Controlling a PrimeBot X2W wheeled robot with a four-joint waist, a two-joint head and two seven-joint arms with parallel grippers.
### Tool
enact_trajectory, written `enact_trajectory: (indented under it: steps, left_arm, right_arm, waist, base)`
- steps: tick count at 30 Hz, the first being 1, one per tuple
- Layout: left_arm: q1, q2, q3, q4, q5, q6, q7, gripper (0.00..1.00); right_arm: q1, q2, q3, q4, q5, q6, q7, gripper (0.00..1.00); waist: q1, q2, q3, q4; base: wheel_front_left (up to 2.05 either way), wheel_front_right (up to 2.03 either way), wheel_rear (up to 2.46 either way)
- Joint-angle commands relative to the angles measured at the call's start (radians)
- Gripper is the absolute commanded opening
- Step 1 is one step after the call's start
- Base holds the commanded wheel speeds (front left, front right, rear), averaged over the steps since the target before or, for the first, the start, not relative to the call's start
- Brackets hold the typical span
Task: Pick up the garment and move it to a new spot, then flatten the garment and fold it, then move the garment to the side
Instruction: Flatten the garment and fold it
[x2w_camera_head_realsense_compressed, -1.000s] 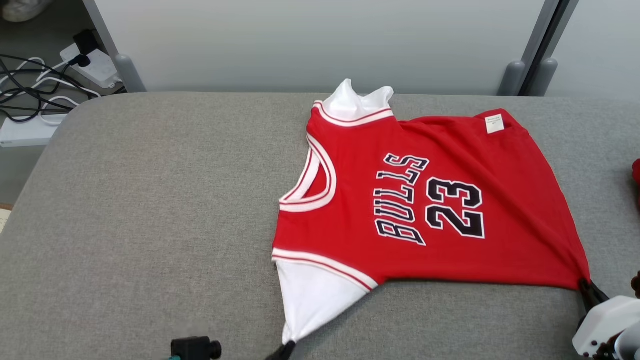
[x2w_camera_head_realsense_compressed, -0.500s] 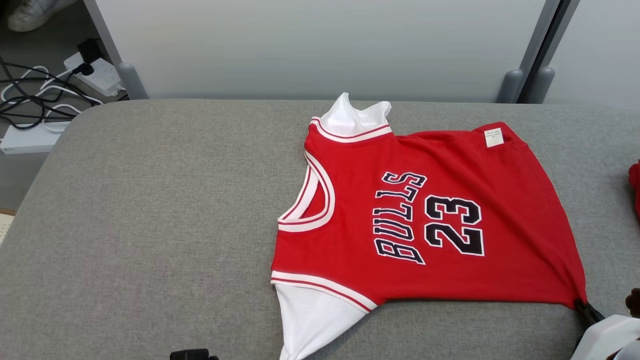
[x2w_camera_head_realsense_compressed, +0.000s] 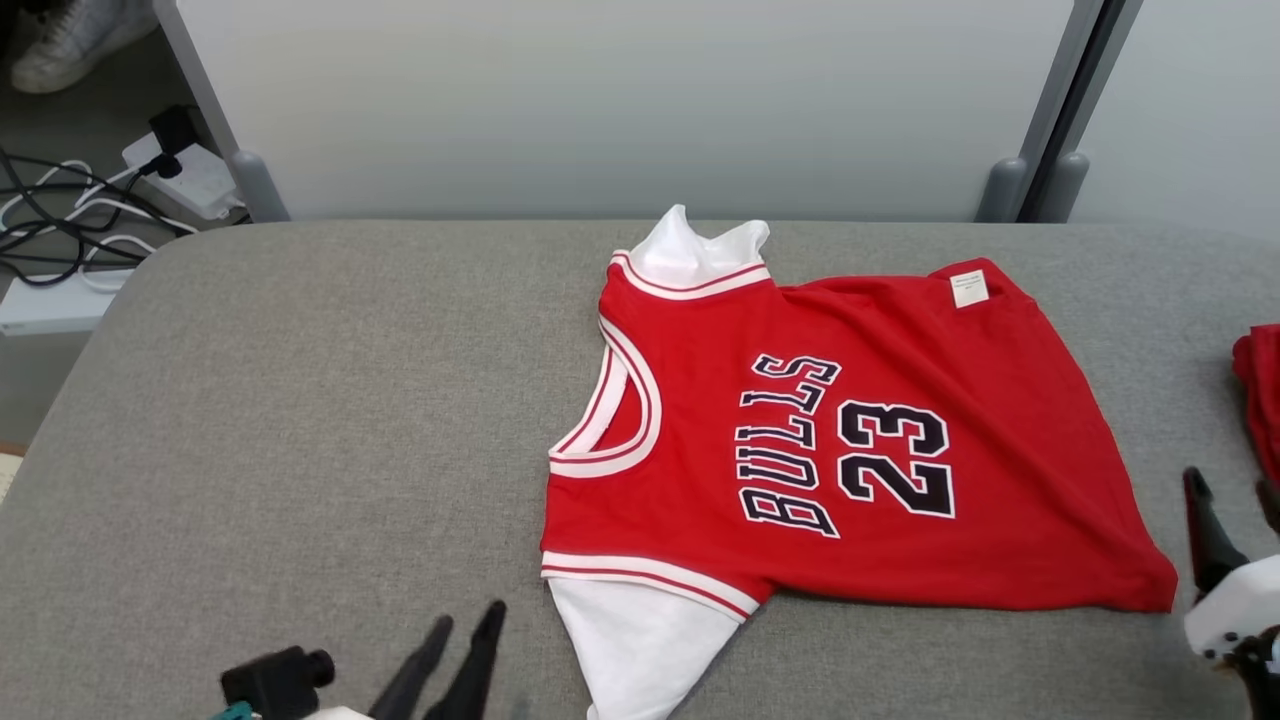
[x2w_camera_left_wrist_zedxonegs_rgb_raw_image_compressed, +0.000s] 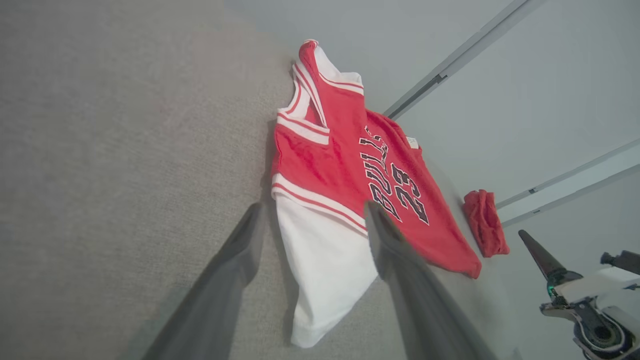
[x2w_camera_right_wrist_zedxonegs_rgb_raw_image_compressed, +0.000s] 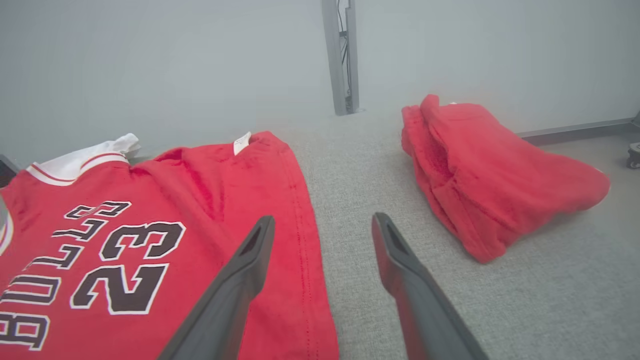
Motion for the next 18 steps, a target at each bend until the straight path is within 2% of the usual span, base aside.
enact_trajectory:
  steps: [1, 3, 6, 9, 14, 18]
  left_arm:
    - [-0.051, 0.010, 0.051, -0.027, 0.022, 0.012, -0.037, 1.00]
    - [-0.066, -0.026, 0.095, -0.022, 0.058, 0.042, -0.095, 1.00]
    - [-0.082, -0.087, 0.155, -0.008, 0.110, 0.072, -0.120, 1.00]
    - [-0.092, -0.160, 0.228, -0.001, 0.218, 0.091, -0.124, 1.00]
    - [-0.071, -0.283, 0.332, -0.014, 0.446, 0.050, -0.125, 1.00]
    - [-0.049, -0.327, 0.377, -0.026, 0.601, -0.011, -0.125, 1.00]
  right_arm:
    - [0.034, 0.003, -0.013, -0.059, -0.042, 0.000, -0.014, 1.00]
    - [0.081, 0.069, -0.085, -0.198, -0.133, 0.000, -0.014, 1.00]
    - [0.124, 0.126, -0.116, -0.311, -0.199, 0.000, -0.014, 1.00]
    - [0.154, 0.174, -0.130, -0.400, -0.247, 0.000, -0.014, 1.00]
    - [0.192, 0.233, -0.138, -0.511, -0.296, 0.000, -0.014, 1.00]
    - [0.226, 0.261, -0.137, -0.592, -0.328, 0.000, -0.014, 1.00]
  waist:
    - [0.0000, 0.0000, -0.010, -0.007]
    - [0.0000, 0.0000, -0.025, -0.016]
    - [0.0000, 0.0000, -0.039, -0.022]
    - [0.0000, 0.0000, -0.053, -0.028]
    - [0.0000, 0.0000, -0.073, -0.036]
    - [0.0000, 0.0000, -0.087, -0.040]
  base:
    - [0.00, 0.00, 0.00]
    - [0.00, 0.00, 0.00]
    - [0.00, 0.00, 0.00]
    - [0.00, 0.00, 0.00]
    - [0.00, 0.00, 0.00]
    - [0.00, 0.00, 0.00]
